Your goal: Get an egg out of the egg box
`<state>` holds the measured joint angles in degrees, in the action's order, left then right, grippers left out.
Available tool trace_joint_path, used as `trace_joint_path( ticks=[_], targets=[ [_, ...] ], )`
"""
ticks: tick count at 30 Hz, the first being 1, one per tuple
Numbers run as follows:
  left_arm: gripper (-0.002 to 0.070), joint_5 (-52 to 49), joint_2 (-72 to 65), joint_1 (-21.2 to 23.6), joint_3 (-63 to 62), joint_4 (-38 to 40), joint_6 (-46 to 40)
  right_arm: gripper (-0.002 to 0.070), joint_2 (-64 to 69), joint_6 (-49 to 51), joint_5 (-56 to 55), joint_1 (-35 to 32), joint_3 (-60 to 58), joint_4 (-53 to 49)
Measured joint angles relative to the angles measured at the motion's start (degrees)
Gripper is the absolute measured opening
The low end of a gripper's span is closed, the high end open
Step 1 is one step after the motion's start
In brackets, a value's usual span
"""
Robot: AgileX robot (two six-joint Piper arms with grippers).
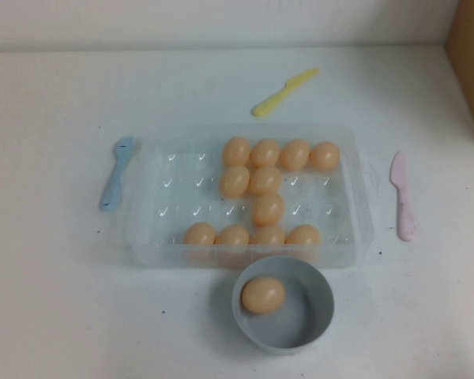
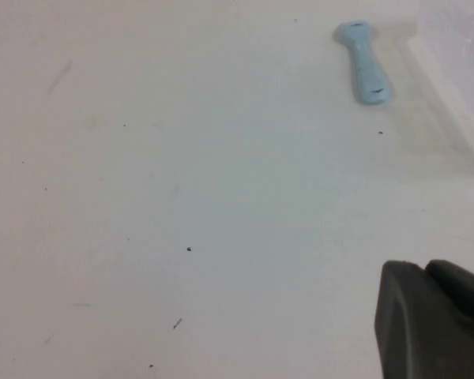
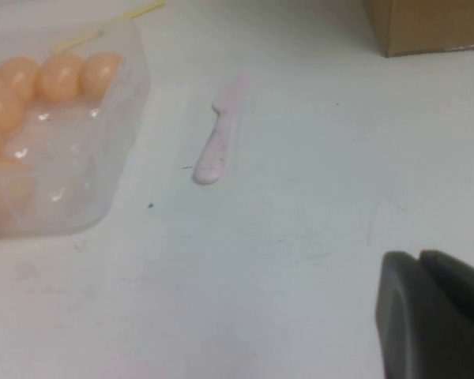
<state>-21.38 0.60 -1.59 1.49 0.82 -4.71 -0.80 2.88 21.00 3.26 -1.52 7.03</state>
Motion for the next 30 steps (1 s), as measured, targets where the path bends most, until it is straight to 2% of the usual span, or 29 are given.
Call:
trace_joint_path(
  ticks=[5, 10, 14, 30],
  targets=[
    [-0.0003, 0.0, 0.0, 0.0, 0.0, 0.1, 0.0, -0.0017, 0.0, 0.0, -0.7, 0.0, 0.0, 10.16],
    [-0.0003, 0.0, 0.0, 0.0, 0.0, 0.1, 0.0, -0.0017, 0.0, 0.0, -6.94, 0.0, 0.0, 31.1],
    [-0.0003, 0.0, 0.0, 0.0, 0.0, 0.1, 0.0, -0.0017, 0.0, 0.04, -13.95, 0.0, 0.0, 41.88],
    [-0.0003, 0.0, 0.0, 0.0, 0.0, 0.1, 0.0, -0.0017, 0.0, -1.96, -10.37, 0.0, 0.0, 48.57]
  ],
)
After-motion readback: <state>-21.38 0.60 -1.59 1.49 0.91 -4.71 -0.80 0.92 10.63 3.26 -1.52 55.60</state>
